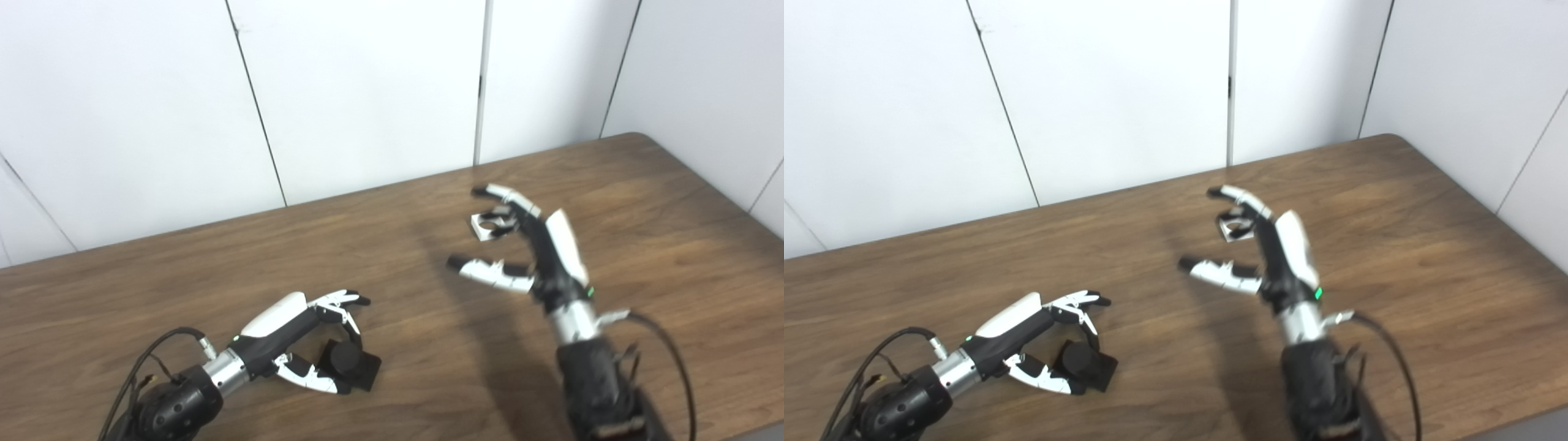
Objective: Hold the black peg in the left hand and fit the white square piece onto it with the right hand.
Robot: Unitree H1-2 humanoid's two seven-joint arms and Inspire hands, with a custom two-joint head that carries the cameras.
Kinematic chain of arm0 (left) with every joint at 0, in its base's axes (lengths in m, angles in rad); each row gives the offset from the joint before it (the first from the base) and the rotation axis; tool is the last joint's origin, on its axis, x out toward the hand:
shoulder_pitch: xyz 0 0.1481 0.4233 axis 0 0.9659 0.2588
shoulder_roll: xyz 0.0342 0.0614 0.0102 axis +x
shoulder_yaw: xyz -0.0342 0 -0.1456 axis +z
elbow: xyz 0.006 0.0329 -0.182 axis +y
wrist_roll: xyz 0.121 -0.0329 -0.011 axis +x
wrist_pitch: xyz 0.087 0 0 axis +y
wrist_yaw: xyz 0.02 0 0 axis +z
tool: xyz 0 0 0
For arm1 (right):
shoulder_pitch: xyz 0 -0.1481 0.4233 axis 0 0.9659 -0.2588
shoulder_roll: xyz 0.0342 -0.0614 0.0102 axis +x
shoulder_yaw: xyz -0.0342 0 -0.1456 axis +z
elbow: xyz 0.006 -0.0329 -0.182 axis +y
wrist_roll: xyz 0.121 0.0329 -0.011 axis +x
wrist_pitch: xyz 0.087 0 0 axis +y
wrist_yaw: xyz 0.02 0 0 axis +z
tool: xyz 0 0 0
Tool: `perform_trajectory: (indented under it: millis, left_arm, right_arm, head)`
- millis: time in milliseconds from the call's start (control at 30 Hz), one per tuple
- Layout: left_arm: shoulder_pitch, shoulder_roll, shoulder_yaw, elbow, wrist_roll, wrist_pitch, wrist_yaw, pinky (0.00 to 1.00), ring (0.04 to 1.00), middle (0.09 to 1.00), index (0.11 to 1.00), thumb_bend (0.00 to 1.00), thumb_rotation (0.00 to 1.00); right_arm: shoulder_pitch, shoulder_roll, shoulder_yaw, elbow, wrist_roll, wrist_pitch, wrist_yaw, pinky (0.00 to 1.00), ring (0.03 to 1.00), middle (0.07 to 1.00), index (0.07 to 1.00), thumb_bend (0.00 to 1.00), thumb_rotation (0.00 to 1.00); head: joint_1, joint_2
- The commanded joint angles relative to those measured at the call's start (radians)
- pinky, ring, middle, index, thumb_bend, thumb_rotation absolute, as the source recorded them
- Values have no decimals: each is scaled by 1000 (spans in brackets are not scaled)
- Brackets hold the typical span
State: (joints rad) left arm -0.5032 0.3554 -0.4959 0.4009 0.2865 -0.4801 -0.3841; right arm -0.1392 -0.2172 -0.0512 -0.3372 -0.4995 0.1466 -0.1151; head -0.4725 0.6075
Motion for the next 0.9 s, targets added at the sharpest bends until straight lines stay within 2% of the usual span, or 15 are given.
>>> perform_trajectory:
  millis: [0, 100, 200, 433, 633, 867]
  left_arm:
    - [19, 32, -12, 41, 39, 27, -53, 873, 962, 913, 490, 520, 76]
    - [24, 34, -8, 39, 41, 23, -51, 866, 962, 914, 490, 520, 76]
    - [26, 34, -5, 46, 38, 19, -52, 868, 962, 915, 490, 520, 77]
    - [37, 38, -2, 36, 27, 27, -66, 902, 969, 916, 491, 520, 76]
    - [40, 34, -1, 32, 21, 31, -73, 896, 970, 917, 491, 520, 76]
    - [39, 34, -5, 37, 25, 16, -64, 892, 969, 914, 491, 520, 76]
  right_arm:
    - [-83, -47, -14, 5, -22, 12, 24, 612, 758, 829, 753, 719, 300]
    - [-147, -109, -10, 40, -42, 43, 64, 694, 819, 841, 751, 717, 282]
    - [-184, -141, -5, 72, -54, 63, 91, 728, 838, 847, 747, 721, 271]
    - [-271, -228, 25, 170, -88, 116, 171, 738, 880, 898, 748, 704, 323]
    - [-337, -294, 64, 251, -116, 161, 247, 709, 898, 922, 748, 732, 357]
    - [-396, -356, 118, 362, -133, 146, 297, 730, 898, 925, 754, 735, 352]
  head:
    - [0, 1]
    - [-3, 0]
    - [3, -3]
    - [11, 2]
    - [17, 2]
    - [23, 4]
